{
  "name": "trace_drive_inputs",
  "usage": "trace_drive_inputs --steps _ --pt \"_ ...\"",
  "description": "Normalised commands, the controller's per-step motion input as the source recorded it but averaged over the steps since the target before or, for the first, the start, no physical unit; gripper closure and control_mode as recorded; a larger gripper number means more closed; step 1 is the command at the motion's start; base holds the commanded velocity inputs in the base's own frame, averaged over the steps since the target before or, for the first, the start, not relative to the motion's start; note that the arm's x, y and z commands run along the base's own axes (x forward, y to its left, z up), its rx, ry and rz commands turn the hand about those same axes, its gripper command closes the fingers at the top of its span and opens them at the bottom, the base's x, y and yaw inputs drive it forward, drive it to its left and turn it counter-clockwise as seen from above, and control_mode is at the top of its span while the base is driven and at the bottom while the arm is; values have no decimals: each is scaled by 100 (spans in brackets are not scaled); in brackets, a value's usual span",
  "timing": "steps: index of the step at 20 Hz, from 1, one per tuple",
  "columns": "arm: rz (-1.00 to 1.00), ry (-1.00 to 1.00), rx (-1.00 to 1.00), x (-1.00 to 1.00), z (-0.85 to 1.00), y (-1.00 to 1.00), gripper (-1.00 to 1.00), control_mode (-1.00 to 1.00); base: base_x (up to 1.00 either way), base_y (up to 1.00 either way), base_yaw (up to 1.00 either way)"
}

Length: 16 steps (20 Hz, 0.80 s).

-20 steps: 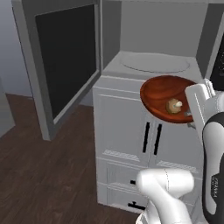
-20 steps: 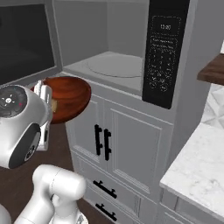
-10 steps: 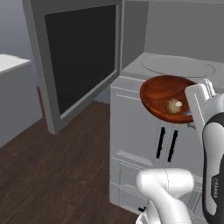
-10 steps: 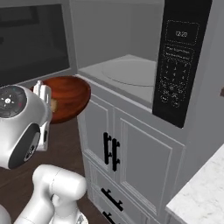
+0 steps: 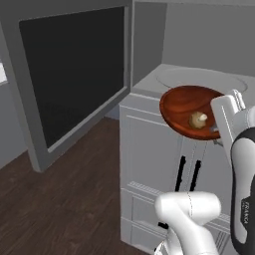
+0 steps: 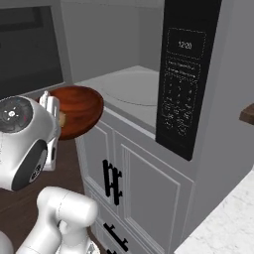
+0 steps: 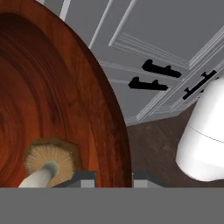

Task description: Pick the mushroom from the sink and place it in the bowl. Then pick the bowl and place it in the microwave. Then close the microwave door and press the start button.

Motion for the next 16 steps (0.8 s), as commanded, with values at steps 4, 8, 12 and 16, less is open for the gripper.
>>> trace_drive_inputs --steps 4,8,12,16 --pt "0 0 0 0 0 0 100 100 28 0 8" --pt "0 0 0 0 0 0 100 100 0 0 24" --pt "0 0 0 0 0 0 100 100 0 0 31" --pt "0 0 0 0 0 0 100 100 0 0 31"
